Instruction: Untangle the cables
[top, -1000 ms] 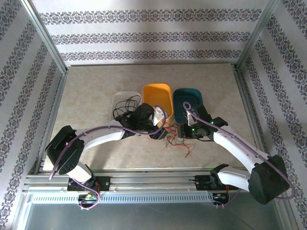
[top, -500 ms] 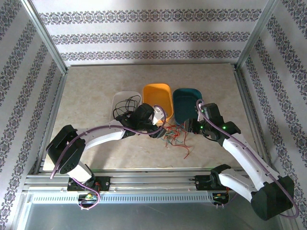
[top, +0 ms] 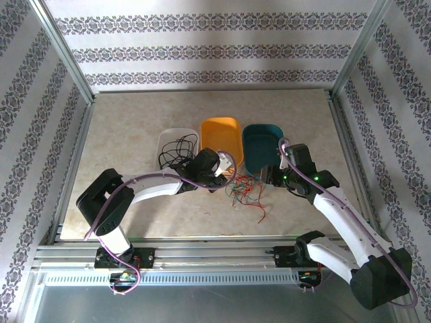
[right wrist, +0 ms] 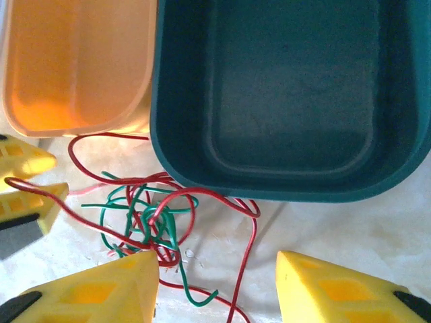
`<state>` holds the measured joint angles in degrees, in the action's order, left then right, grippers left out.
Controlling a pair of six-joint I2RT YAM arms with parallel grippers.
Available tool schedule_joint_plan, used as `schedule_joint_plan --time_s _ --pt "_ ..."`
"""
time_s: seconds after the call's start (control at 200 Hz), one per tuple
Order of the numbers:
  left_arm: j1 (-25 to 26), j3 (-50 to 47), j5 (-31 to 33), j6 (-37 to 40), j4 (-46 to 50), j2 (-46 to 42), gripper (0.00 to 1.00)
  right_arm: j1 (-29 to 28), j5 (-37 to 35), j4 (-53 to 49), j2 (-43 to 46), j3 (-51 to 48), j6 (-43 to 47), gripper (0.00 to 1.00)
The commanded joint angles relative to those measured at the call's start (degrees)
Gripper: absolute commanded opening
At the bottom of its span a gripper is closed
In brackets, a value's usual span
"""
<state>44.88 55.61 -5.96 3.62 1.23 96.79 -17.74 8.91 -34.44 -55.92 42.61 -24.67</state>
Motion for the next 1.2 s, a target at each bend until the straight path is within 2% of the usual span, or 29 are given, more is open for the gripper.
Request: schedule_joint_plan --time_s 0.0,0.08,0.195,0.345,0.54,0.81,0.944,1.094,1.194 --pt "-0.4 1.0 -1.5 0.5 -2.9 -1.7 0.1 0.4 1.2 0.7 -0.2 -0.4 0.7 0.49" --pt "-0.2 1.6 -2.4 0.3 -2.1 -3.4 0.0 0.3 2.7 1.3 -0.5 -0.8 0.9 0.49" --pt "-0.1 2.1 -3.2 -0.6 -1.2 -6.6 0.0 -0.5 6.4 3.0 -1.2 -1.7 1.2 0.49" --pt "0.0 3.2 -4.7 -1.5 -0.1 -10.0 0.0 -4.2 11.0 5.0 -4.3 -2.3 2.9 0.51" --pt "0.1 5.0 -9.3 -2.1 1.1 -11.4 0.0 -10.6 8.6 5.7 -10.7 1.3 6.5 0.52" --pt "0.6 6.2 -11.3 -1.5 2.8 -14.8 0.0 -10.9 7.7 9.9 -17.6 4.7 7.2 0.52" --pt "0.6 6.3 -10.1 -2.1 2.9 -17.5 0.0 -10.9 7.4 9.4 -21.0 6.7 7.1 0.5" --pt "0.7 6.8 -3.4 -2.1 1.7 -21.1 0.0 -11.1 7.2 7.0 -22.7 6.3 7.6 0.5" --pt "0.6 7.3 -1.7 -1.9 -0.8 -23.6 0.0 -11.1 6.7 6.6 -22.3 4.6 7.7 0.5"
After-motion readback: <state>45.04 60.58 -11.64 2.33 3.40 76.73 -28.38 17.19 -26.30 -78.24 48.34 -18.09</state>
